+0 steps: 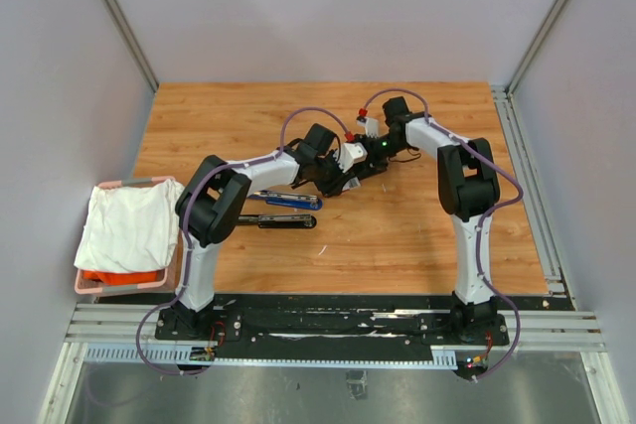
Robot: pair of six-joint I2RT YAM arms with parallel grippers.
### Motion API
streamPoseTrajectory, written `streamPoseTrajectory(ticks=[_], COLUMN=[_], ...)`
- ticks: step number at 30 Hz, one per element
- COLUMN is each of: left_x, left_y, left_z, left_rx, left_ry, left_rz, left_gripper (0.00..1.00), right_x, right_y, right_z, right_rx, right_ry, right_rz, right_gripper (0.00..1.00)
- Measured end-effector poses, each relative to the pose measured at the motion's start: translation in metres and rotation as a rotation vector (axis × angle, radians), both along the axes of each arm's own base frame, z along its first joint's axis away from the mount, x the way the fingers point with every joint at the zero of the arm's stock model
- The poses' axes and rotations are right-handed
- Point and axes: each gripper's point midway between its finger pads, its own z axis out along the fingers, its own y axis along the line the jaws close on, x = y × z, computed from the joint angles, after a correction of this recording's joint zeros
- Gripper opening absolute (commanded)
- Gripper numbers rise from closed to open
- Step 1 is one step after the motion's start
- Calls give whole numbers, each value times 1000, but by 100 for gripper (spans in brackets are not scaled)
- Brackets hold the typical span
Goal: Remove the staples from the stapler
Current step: Close the staple box at the center of the board.
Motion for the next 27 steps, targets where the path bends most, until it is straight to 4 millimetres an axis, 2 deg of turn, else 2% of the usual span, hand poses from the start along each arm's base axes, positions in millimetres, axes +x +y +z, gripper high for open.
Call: streamPoseTrajectory(ticks=[27], left_x=[0], left_y=[-14], left_z=[1], left_rx=[-38], left_ry=[7], left_rz=[6], left_gripper=[49], right_x=[-13], right_y=[11], right_z=[1], right_rx=[96], right_ry=[62], right_rz=[-10], right_gripper=[63])
